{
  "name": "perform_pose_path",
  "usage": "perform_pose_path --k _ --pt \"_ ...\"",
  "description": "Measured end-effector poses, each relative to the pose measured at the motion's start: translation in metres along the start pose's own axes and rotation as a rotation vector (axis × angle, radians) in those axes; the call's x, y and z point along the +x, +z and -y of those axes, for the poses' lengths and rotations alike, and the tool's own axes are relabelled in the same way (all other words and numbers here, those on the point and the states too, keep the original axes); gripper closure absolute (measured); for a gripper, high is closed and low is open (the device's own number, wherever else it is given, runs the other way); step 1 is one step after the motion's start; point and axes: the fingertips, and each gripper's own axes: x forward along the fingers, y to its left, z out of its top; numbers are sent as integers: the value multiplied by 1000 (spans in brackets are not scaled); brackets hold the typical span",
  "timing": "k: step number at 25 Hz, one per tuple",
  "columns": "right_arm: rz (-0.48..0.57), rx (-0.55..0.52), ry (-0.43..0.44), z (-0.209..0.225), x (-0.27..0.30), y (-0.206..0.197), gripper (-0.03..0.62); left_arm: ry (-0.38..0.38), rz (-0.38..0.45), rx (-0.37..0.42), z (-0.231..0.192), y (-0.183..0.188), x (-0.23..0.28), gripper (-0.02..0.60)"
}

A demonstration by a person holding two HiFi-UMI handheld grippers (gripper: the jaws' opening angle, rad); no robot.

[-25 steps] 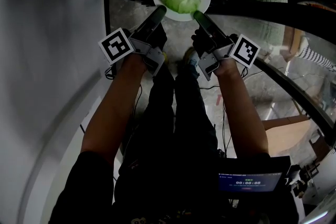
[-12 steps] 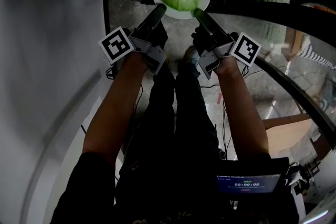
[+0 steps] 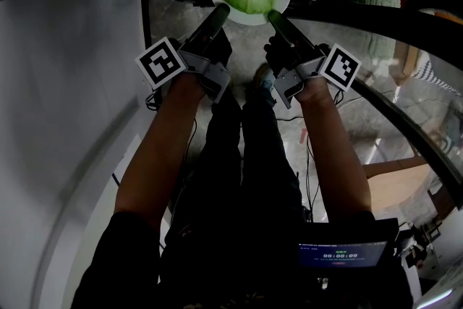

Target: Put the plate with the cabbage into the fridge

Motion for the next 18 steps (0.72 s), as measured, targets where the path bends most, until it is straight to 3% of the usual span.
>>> perform_pose_path --k 11,18 --pt "21 3 -14 1 9 9 580 2 20 7 2 8 8 572" --pt "40 25 -10 0 9 10 580 1 17 60 4 5 1 571"
